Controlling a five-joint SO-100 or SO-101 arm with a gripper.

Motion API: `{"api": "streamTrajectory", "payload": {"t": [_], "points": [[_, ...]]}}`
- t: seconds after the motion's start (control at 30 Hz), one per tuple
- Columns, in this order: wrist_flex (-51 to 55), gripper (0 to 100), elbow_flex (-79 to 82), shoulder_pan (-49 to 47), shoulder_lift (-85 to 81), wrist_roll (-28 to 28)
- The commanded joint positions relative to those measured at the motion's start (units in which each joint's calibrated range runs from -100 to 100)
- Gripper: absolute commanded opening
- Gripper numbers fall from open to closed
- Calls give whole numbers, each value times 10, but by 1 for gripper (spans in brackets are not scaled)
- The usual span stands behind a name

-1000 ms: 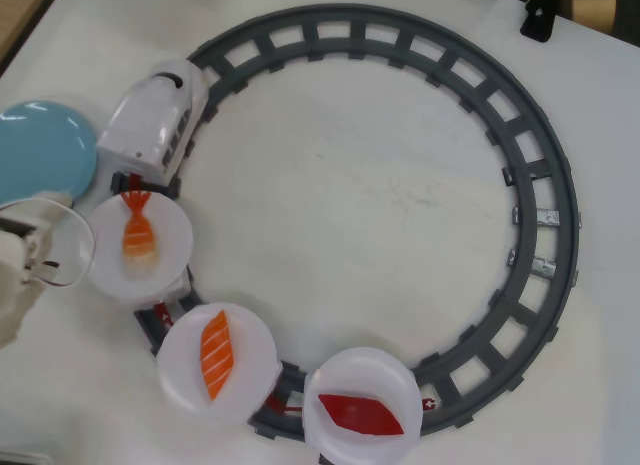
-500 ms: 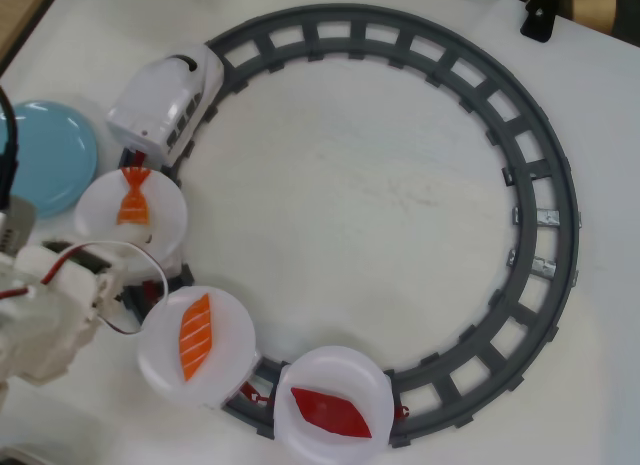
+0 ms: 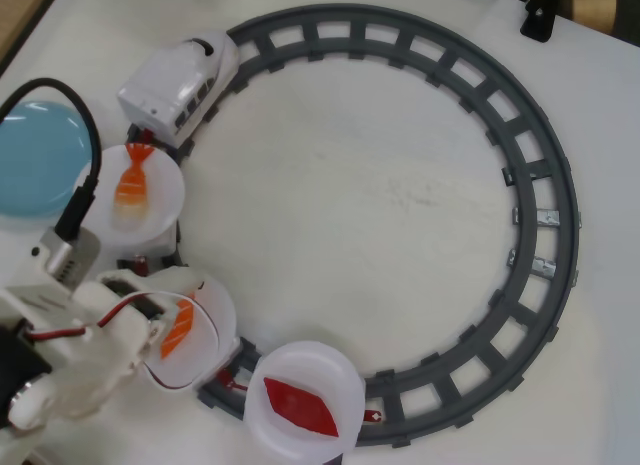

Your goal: Pick up the sushi from the Shinkansen and put it on the blue dish

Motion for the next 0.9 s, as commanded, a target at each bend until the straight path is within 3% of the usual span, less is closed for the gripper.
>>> {"api": "streamTrajectory", "payload": {"t": [0.0,0.87], "points": [[5,27,-29,25,1,-1],[87,27,-65,73,84,-32]]}}
